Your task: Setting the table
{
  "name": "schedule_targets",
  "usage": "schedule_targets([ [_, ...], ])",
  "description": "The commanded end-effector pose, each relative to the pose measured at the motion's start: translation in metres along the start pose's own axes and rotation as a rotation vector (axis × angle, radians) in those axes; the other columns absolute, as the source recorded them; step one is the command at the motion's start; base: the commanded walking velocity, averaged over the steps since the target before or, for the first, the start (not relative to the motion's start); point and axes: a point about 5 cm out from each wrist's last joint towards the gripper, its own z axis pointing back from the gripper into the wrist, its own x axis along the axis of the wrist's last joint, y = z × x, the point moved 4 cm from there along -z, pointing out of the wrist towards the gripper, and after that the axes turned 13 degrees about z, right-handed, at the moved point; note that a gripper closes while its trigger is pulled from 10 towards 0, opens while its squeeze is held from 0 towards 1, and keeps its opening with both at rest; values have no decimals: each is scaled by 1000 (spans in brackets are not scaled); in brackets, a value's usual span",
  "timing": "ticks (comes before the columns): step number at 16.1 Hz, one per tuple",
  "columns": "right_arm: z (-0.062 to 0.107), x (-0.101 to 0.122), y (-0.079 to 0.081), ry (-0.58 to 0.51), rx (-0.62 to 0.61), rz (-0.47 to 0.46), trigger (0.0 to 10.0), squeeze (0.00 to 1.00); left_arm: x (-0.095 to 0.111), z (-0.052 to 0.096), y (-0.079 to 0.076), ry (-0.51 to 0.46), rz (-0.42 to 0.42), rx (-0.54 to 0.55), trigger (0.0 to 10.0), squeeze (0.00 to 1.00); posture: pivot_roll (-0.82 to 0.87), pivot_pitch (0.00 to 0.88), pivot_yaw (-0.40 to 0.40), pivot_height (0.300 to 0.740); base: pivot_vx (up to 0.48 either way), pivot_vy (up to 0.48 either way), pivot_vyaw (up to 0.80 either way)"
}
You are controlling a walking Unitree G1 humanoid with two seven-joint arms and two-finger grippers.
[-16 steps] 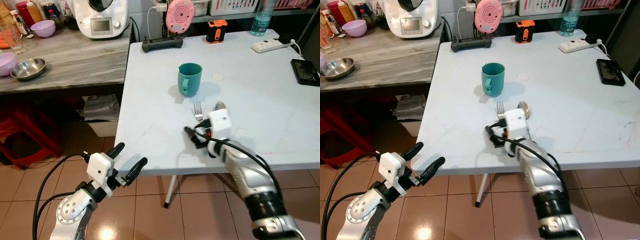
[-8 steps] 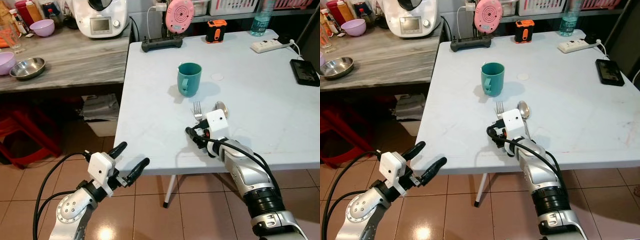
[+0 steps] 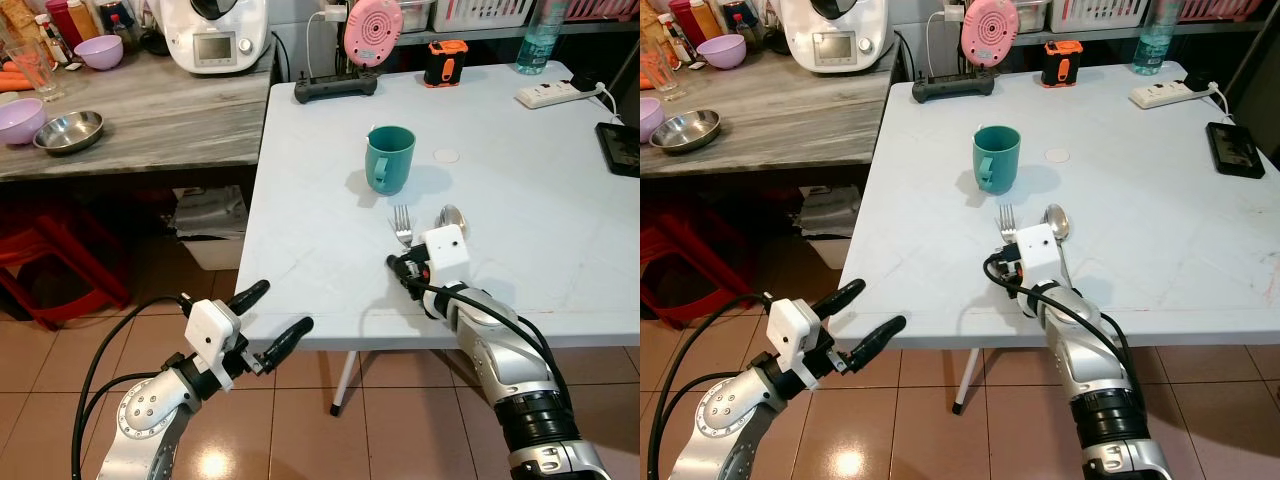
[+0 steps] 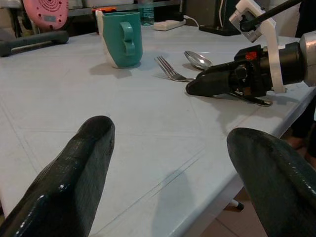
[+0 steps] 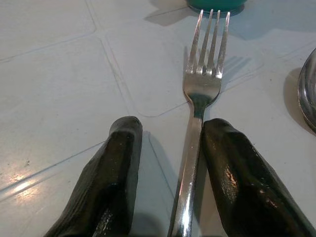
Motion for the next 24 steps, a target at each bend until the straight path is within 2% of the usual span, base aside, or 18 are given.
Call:
schedule_targets([
  [1, 4, -33, 10, 120, 28, -34, 0, 0, -1, 2, -1, 16, 1, -14, 10000, 0, -74, 90, 100, 740, 0, 0, 0],
  [11, 5, -43, 9, 153, -3, -96, 0, 0, -6, 1, -3, 40, 23, -44, 10000, 0, -68, 80, 106, 740, 0, 0, 0],
  [15, 4, -40, 5, 129, -42, -131, 0, 0, -8, 0, -3, 43, 30, -50, 10000, 0, -70, 68, 111, 740, 0, 0, 0],
  [18, 6, -26, -3, 61, -98, -153, 0, 0, -1, -9, 11, -8, -3, 33, 10000, 0, -80, 44, 113, 740, 0, 0, 0],
  [20, 14, -20, -17, 10, -166, -170, 0, 0, 8, -16, 46, -52, -4, 241, 10000, 0, -79, 35, 111, 740, 0, 0, 0],
  [24, 31, -12, -30, -77, -276, -179, 0, 0, 9, -16, 76, -58, 18, 439, 10000, 0, -81, 21, 111, 740, 0, 0, 0],
])
